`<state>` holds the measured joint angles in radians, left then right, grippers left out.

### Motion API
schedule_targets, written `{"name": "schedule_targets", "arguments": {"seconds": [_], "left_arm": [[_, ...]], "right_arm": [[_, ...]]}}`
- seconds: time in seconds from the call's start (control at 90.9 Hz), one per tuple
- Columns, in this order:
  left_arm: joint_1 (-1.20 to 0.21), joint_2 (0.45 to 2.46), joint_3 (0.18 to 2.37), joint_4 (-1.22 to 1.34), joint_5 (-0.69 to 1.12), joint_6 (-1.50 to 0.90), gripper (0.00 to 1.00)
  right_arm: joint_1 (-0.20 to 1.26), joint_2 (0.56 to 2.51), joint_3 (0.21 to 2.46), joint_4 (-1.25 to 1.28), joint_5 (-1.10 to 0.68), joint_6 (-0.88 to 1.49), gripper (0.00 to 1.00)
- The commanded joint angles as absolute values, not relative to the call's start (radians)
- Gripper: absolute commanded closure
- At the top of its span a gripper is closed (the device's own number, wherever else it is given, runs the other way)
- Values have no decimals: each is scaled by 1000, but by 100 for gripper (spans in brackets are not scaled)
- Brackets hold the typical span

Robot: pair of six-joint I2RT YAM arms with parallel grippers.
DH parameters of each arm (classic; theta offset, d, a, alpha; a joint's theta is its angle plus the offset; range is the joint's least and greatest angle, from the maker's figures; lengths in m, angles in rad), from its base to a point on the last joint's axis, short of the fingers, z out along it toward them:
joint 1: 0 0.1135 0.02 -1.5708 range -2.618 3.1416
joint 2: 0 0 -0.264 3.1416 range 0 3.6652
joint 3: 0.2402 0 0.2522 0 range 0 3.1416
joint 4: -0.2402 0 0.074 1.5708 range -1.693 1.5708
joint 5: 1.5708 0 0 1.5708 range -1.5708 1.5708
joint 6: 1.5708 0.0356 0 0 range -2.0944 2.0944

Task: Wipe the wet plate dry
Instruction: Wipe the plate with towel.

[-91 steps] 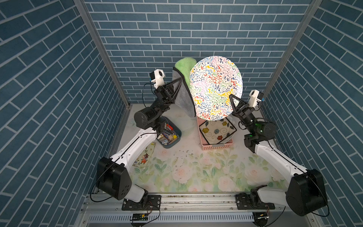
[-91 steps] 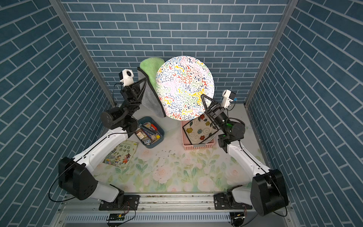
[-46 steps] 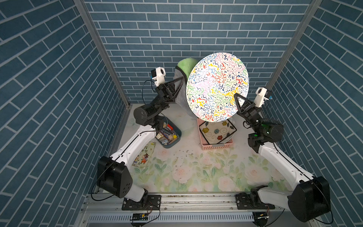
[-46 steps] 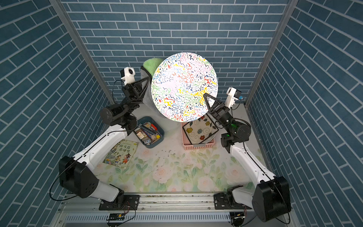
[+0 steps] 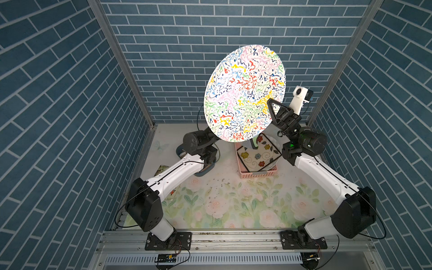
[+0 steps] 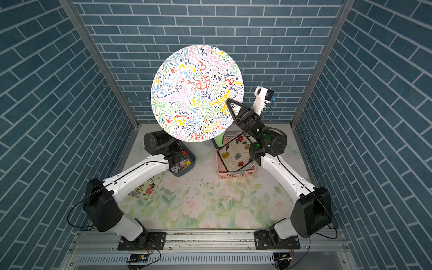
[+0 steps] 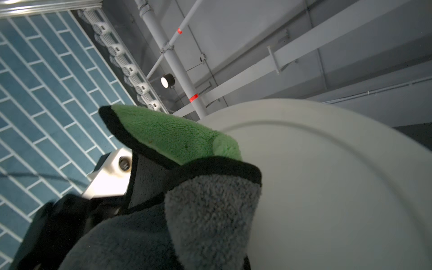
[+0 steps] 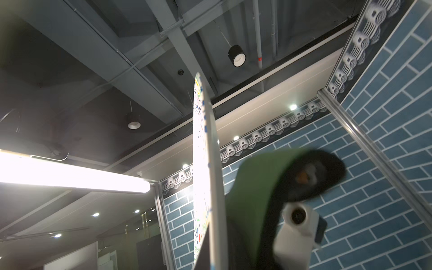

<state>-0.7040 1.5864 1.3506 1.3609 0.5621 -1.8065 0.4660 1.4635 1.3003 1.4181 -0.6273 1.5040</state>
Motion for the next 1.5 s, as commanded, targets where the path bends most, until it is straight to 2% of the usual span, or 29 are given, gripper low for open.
{"name": "schedule_targets", "arguments": {"seconds": [0.0,0.154,0.319,0.407,0.517,0.682,0.814,0.968,1.111,1.287,1.419,1.485], "left_arm": [[-700,1554,1331,1526,579,-1853,100],[-584,1554,1463,1513,566,-1864,100],[-581,1666,1658,1482,575,-1877,100],[-630,1699,1626,1537,559,-1894,100],[-683,1699,1524,1605,531,-1906,100],[-583,1624,1455,1634,508,-1925,100],[-522,1620,1522,1597,525,-1925,100],[-611,1668,1557,1526,594,-1879,100],[-677,1643,1428,1568,618,-1874,100],[-671,1464,1143,1528,616,-1777,100],[-594,1302,1024,1307,642,-1600,100],[-548,1220,1019,1065,650,-1421,100]], "right_arm": [[370,1459,1289,1336,-542,1466,100],[350,1377,1090,1413,-540,1506,100],[533,1340,995,1375,-528,1414,100],[591,1368,1027,1353,-521,1390,100],[533,1347,1037,1321,-465,1391,100],[444,1270,935,1296,-441,1407,100],[538,1242,841,1300,-454,1380,100],[606,1304,885,1335,-450,1376,100],[548,1364,1010,1309,-435,1391,100],[396,1393,1052,1341,-399,1474,100],[311,1333,989,1294,-366,1465,100],[296,1274,959,1184,-341,1391,100]]}}
